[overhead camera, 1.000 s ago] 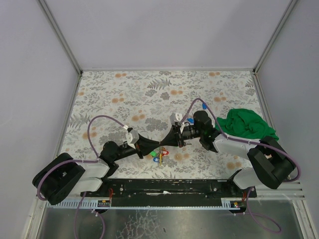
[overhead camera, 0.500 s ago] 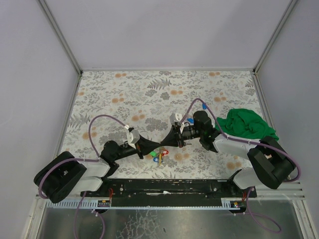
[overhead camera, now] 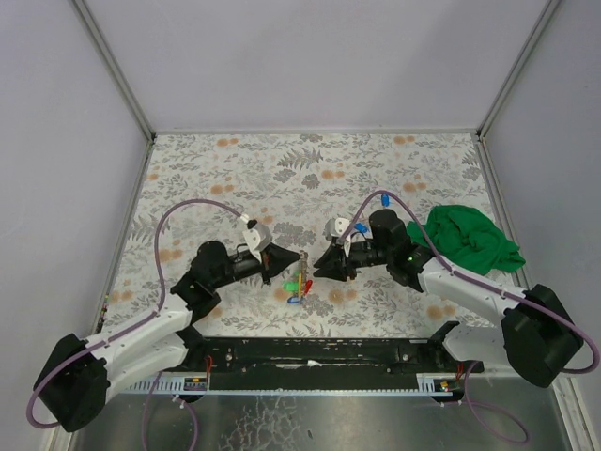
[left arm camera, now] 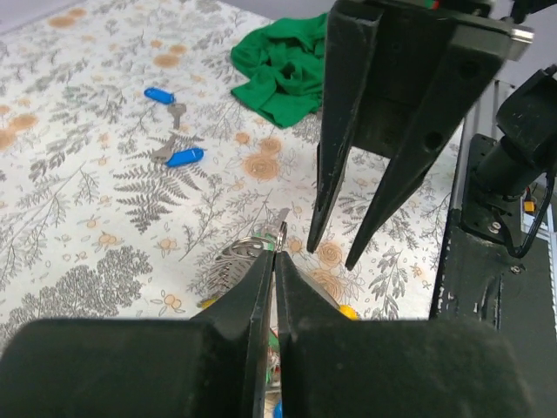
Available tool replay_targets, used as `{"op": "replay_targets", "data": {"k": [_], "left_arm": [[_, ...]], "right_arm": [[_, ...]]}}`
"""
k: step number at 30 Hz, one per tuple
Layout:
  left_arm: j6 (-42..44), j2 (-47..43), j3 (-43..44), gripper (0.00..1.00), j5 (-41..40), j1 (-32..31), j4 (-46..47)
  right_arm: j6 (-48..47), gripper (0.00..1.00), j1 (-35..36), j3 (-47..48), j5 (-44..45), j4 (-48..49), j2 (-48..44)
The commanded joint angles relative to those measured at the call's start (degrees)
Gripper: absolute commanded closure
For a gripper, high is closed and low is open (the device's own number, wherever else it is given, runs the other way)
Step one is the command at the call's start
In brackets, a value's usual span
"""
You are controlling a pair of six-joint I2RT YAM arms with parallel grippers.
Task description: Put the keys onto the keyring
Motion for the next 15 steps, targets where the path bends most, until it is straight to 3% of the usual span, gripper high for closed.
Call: {"op": "replay_targets", "data": {"k": [1, 7, 15], "left_arm": [[1.32, -0.14, 5.74, 1.00, -5.95, -2.92, -15.79], [0.71, 5.09, 19.74, 1.00, -15.61, -7.73, -38.29], [4.93, 9.43, 33.71, 1.00, -16.20, -8.75, -63.70]], "right_arm": [[-5.51, 0.66, 0.18, 2.05, 6.76, -7.11, -4.07], [-7.68, 0.64, 0.18, 3.21, 7.90, -8.94, -4.77], [-3.99, 0.62, 0.17, -1.70, 7.50, 2.46, -6.79]]}}
